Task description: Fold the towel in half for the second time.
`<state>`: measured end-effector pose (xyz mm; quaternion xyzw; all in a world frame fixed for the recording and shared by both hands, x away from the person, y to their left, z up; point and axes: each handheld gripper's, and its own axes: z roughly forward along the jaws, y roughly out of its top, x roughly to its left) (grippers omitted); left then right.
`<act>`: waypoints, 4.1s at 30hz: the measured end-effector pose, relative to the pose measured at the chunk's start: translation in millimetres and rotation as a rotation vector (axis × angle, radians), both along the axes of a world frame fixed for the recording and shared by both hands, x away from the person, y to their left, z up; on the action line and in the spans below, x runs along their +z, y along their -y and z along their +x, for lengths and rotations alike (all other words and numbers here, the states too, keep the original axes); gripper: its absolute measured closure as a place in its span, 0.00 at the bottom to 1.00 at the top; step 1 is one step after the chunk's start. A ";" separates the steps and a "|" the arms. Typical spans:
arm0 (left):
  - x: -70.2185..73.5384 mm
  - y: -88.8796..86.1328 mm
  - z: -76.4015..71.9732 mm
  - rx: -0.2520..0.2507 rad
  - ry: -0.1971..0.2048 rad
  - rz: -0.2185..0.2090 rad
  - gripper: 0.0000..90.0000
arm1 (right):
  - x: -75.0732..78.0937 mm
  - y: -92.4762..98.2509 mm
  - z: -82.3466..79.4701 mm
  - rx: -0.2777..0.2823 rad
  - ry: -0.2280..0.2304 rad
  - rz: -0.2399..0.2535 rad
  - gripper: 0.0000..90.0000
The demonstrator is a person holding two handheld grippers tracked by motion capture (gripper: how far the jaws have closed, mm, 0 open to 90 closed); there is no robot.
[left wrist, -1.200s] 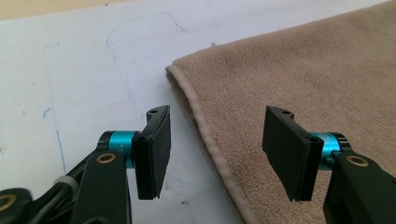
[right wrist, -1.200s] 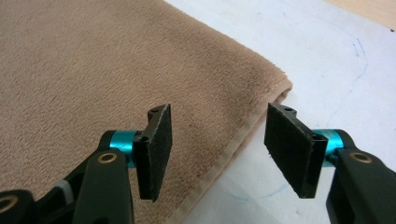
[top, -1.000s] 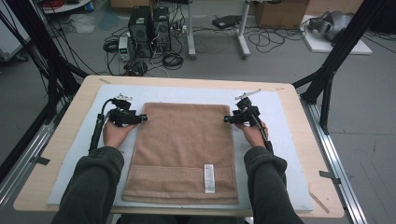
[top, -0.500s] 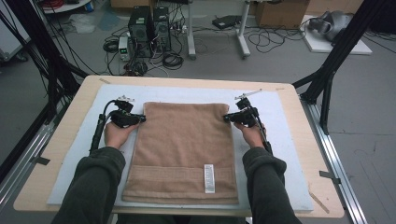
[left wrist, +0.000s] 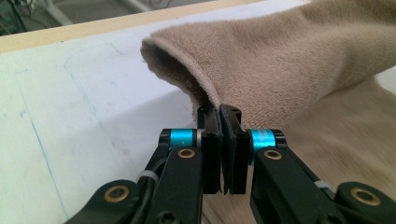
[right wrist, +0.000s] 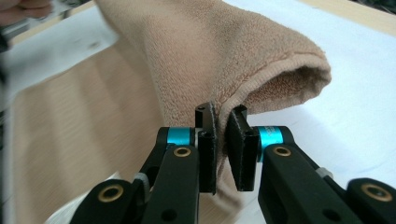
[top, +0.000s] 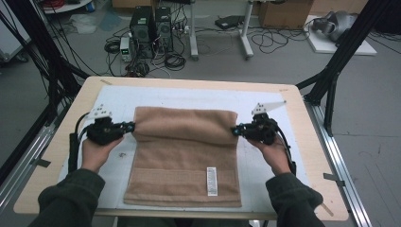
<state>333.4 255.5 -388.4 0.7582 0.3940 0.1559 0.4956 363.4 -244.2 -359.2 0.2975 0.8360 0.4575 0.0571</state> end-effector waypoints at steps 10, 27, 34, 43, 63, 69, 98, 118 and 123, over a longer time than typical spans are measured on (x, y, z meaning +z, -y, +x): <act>-47.7 -2.1 -52.3 -0.075 -0.121 0.015 0.95 | -68.9 8.3 -47.4 0.038 -0.133 -0.025 0.90; -10.2 8.6 -16.8 -0.011 -0.069 0.084 0.51 | -26.2 -1.3 -8.5 -0.038 -0.049 -0.072 0.42; -18.0 21.0 18.3 -0.028 -0.152 0.097 0.45 | -38.7 -21.6 19.3 0.008 -0.126 -0.088 0.37; -8.3 14.0 -12.7 -0.156 -0.088 0.077 0.92 | -32.1 -25.6 1.3 0.187 -0.163 -0.068 0.90; -16.6 11.9 -35.2 -0.136 -0.036 0.111 0.51 | -37.0 -16.5 -24.3 0.124 -0.063 -0.110 0.49; -40.0 21.5 -5.8 -0.091 -0.122 0.177 0.44 | -55.7 -20.3 -6.3 0.036 -0.070 -0.210 0.41; -9.0 41.0 65.5 0.115 0.001 0.098 0.89 | -22.4 -15.1 62.0 -0.094 0.007 -0.126 0.88; -25.5 35.0 19.5 -0.035 -0.069 0.150 0.68 | -45.4 -21.2 28.3 -0.014 -0.046 -0.147 0.58; -43.4 33.2 -1.6 -0.059 -0.097 0.181 0.76 | -60.9 -18.7 -1.3 0.014 -0.060 -0.135 0.61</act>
